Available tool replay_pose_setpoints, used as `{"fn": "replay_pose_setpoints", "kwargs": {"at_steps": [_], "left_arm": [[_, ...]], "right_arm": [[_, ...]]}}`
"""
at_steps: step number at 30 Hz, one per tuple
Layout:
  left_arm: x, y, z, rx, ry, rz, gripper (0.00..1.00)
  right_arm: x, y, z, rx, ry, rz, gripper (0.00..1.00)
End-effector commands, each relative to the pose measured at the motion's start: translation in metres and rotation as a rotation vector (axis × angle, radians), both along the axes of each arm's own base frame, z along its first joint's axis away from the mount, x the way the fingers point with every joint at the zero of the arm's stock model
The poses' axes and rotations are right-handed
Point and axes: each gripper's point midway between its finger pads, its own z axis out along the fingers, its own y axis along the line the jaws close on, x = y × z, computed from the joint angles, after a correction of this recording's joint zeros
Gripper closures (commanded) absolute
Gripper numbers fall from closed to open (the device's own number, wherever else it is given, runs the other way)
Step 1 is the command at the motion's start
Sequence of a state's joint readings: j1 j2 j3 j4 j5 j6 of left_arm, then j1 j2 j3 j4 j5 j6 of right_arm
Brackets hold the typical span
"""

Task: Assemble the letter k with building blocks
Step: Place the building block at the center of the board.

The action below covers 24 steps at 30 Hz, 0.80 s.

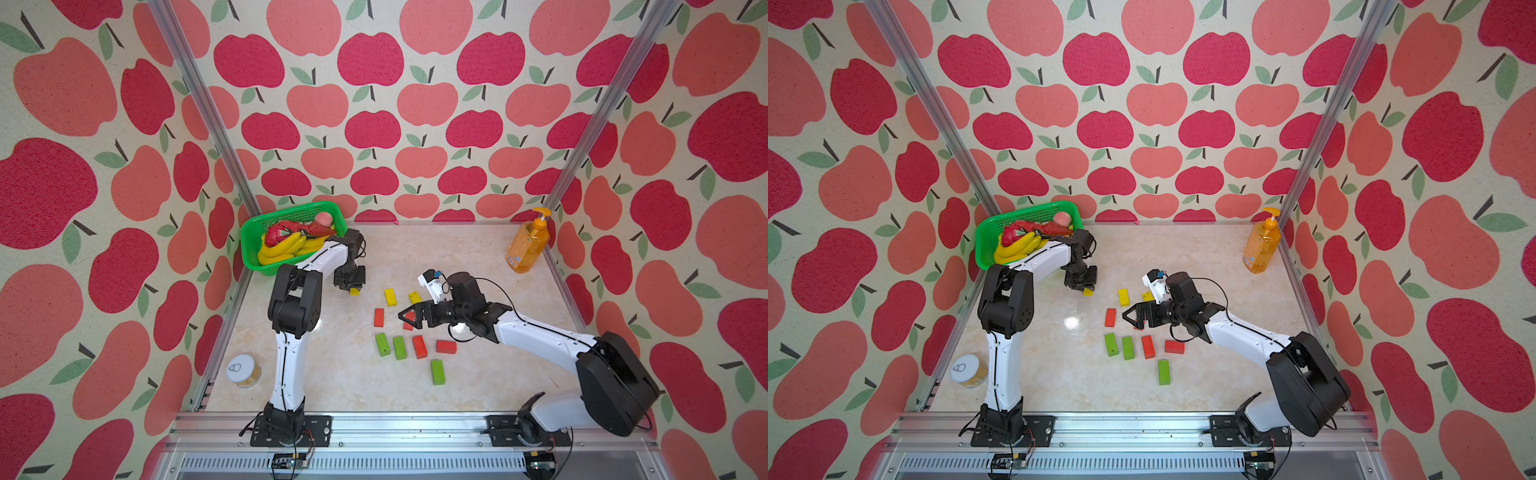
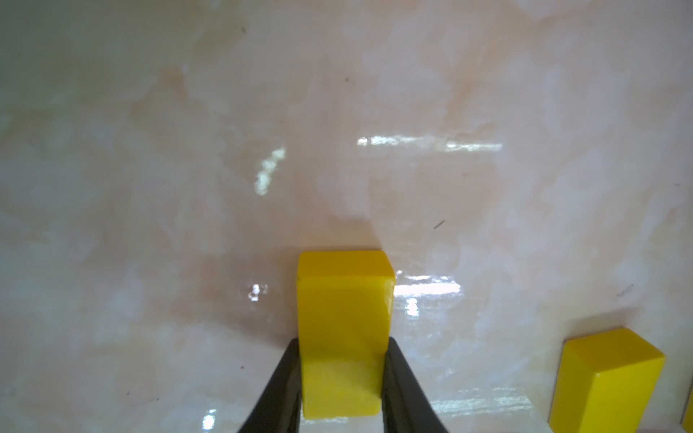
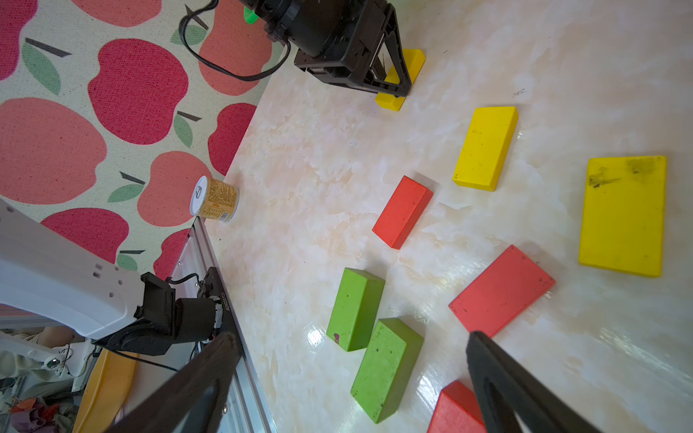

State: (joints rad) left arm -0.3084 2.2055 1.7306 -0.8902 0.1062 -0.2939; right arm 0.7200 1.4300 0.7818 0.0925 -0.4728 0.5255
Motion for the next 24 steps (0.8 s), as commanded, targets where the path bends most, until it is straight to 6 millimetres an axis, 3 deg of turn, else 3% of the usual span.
{"fn": "replay_pose_setpoints", "kwargs": {"at_steps": [1,8,22,24], "left_arm": [[-0.027,0.002,-0.015,0.018,0.111,-0.024,0.64],[-0.023,0.003,-0.009,0.022,0.097,-0.033,0.49],[-0.01,-0.002,0.014,0.032,0.019,-0.057,0.46],[-0.01,-0.002,0.019,0.039,0.007,-0.067,0.43]], "right_arm": [[-0.004,0.002,0.006,0.007,-0.001,0.009,0.01],[-0.002,0.005,0.007,0.009,-0.004,0.019,0.01],[-0.002,0.007,0.006,0.009,-0.001,0.026,0.01],[-0.003,0.006,0.006,0.009,0.0,0.027,0.01]]}}
